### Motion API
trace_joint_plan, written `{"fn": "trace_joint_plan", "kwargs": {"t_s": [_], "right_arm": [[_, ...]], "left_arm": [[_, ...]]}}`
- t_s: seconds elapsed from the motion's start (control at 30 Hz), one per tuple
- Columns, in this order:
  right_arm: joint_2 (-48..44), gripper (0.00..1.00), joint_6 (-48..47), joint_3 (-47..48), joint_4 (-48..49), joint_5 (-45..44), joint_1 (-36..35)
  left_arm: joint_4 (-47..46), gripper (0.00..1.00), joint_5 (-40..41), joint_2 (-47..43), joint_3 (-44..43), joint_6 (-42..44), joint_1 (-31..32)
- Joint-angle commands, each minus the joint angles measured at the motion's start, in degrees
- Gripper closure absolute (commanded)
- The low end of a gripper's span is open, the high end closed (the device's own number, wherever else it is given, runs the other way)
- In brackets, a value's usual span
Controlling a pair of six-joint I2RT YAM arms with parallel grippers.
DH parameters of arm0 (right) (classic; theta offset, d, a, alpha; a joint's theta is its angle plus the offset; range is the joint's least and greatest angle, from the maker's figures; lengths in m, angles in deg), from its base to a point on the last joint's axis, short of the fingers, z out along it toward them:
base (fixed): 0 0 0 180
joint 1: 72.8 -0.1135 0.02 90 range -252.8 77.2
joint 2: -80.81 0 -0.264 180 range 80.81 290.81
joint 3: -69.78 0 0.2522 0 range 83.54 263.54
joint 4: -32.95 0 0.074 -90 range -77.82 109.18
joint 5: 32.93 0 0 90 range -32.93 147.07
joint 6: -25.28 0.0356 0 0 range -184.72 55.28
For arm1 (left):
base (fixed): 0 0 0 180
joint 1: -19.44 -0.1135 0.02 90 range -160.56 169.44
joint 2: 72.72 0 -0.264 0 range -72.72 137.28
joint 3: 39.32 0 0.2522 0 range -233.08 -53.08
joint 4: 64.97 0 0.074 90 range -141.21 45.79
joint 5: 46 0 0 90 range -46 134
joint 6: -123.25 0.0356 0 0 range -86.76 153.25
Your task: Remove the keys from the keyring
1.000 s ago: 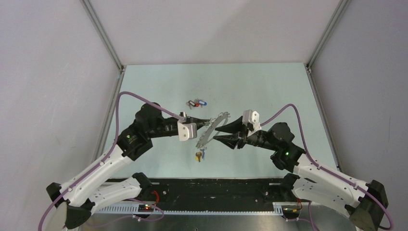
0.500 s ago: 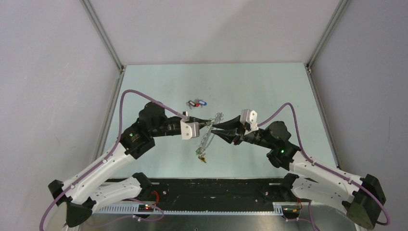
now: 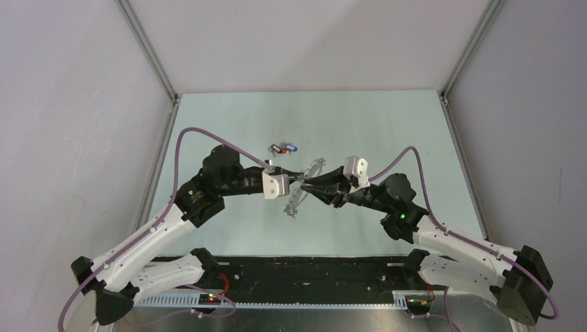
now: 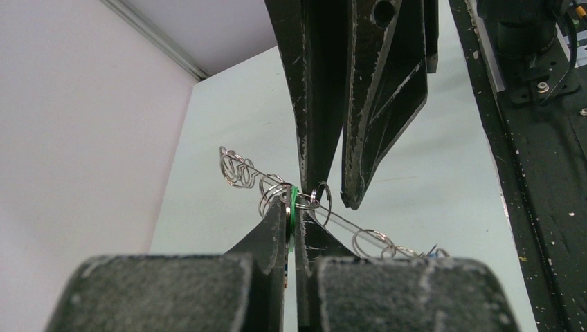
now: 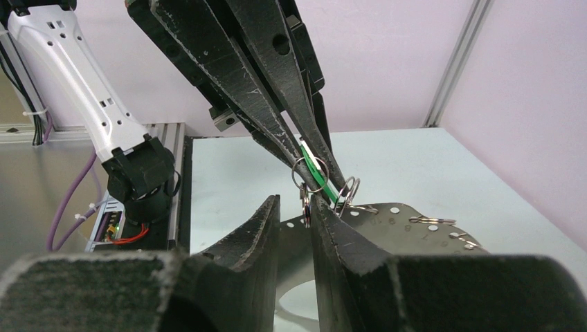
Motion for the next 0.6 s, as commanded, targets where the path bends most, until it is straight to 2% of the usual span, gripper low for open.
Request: {"fn": "trace_joint_plan", "kwargs": {"t_s": [0.0, 0.13, 0.2, 0.23, 0.4, 0.57], "right_arm": [[1.89, 0.77, 0.58, 2.7, 2.8, 0.33, -0.91], [3.06, 0.86, 0.45, 3.49, 2.11, -0.86, -1.33], [2.93, 0.98, 0.77, 3.52, 1.94, -1.26, -1.35], [2.46, 1.0, 1.26, 3.57, 1.82, -1.88, -1.35], [-0.44, 1.0, 3.6, 3.51, -0.74, -4.76, -1.24], [-3.75, 1.0, 5.97, 3.52, -0.35, -4.1, -1.13]], "left_arm": [[-3.14, 1.0, 0.04, -0.65, -1.39, -0.67, 0.19], [-3.15, 1.0, 0.04, -0.99, -1.31, -0.69, 0.12], [-3.13, 1.0, 0.16, -1.02, -1.29, -0.69, 0.17], [-3.13, 1.0, 0.22, -1.16, -1.29, -0.64, 0.22], [-3.12, 1.0, 1.2, -1.53, -1.04, -0.33, 0.15], [-3.13, 1.0, 0.96, -1.43, -1.11, -0.45, 0.27]]}}
